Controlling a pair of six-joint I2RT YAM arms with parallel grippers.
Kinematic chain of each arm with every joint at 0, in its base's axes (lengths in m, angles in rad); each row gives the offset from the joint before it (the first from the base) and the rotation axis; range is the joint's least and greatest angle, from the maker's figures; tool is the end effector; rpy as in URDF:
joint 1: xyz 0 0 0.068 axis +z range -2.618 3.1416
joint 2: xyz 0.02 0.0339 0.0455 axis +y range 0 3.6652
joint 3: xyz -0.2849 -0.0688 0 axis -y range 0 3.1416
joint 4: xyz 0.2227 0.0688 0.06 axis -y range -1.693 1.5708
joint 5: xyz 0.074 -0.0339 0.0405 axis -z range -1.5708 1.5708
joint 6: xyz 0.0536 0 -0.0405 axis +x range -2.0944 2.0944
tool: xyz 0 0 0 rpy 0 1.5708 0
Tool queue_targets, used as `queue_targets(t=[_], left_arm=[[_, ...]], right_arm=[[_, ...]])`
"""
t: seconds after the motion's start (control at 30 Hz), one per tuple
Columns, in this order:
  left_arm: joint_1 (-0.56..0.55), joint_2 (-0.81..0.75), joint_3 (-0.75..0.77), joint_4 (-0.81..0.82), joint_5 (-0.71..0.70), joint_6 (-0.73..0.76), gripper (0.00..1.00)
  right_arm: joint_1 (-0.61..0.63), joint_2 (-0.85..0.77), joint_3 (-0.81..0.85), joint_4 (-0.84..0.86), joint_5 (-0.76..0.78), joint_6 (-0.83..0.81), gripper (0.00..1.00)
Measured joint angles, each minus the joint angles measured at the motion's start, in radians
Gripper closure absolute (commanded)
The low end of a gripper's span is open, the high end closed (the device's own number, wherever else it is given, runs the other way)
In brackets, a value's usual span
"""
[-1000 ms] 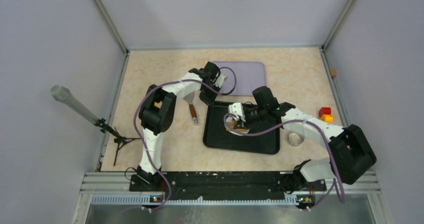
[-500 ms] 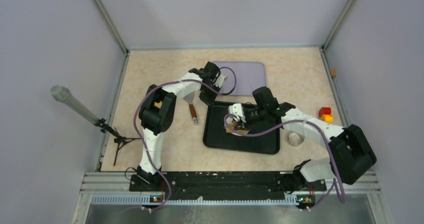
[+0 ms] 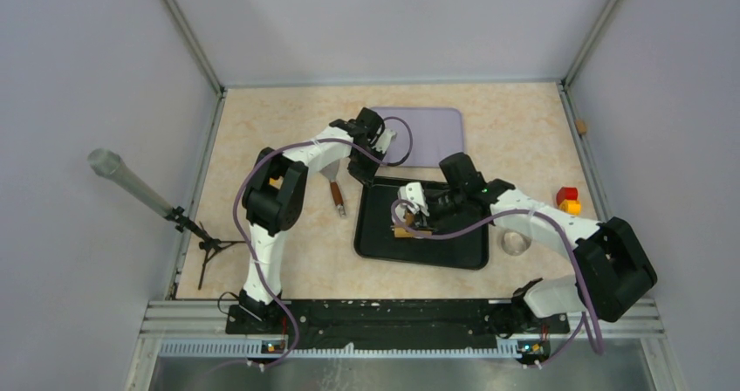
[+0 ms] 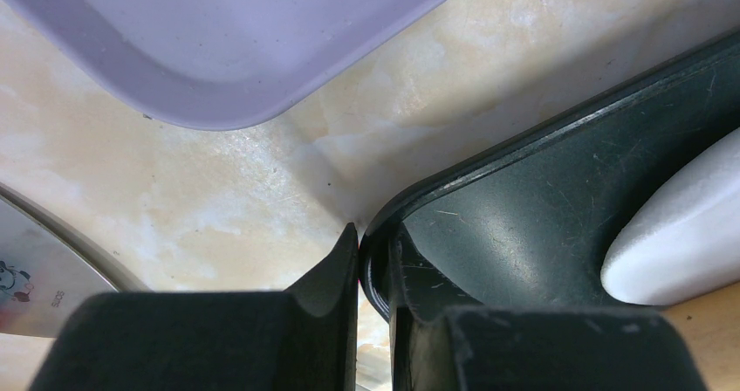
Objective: Roll out the dumpling wrappers from the dough
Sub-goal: Flatten out the dough on the work surface.
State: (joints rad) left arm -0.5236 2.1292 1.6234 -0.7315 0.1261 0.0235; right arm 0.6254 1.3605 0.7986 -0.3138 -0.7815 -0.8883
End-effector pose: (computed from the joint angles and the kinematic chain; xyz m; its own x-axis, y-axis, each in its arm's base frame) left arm 0.3746 -0.2241 0.1795 -0.8056 0.4920 -0.3300 0.5508 0.8272 -0.1111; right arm 0.1828 0.1786 0.2382 0.2136 -0.5252 -0.8237 -0.9759 -0.1525 -0.1558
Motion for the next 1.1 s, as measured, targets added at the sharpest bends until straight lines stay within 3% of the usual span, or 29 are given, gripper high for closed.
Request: queue_targets(t=[0.33,0.6,0.73,0.93,1.1], left_arm=[[0.000,0.000,0.000,0.000,0.000,0.000,1.00],[0.000,0.000,0.000,0.000,0.000,0.000,1.00],[-0.001,0.000,0.000,0.001,-0.005,-0.004,1.00],[-0.002,0.000,0.000,0.001,-0.010,-0.008,1.00],[-0.002,-0.002,-0.004,0.005,-0.011,-0.011,1.00]], right_arm=[[0.014,0.002,-0.019,-0.057,-0.067,0.064,1.00],[-0.051,-0.046,-0.018,0.017,0.015,0.288,1.00],[-0.131,-0.069,-0.017,0.184,0.104,0.481,1.00],[-0.142,-0.054,-0.020,0.411,0.311,0.708,1.00],[-0.142,0.027,-0.008,0.444,0.436,0.821,1.00]])
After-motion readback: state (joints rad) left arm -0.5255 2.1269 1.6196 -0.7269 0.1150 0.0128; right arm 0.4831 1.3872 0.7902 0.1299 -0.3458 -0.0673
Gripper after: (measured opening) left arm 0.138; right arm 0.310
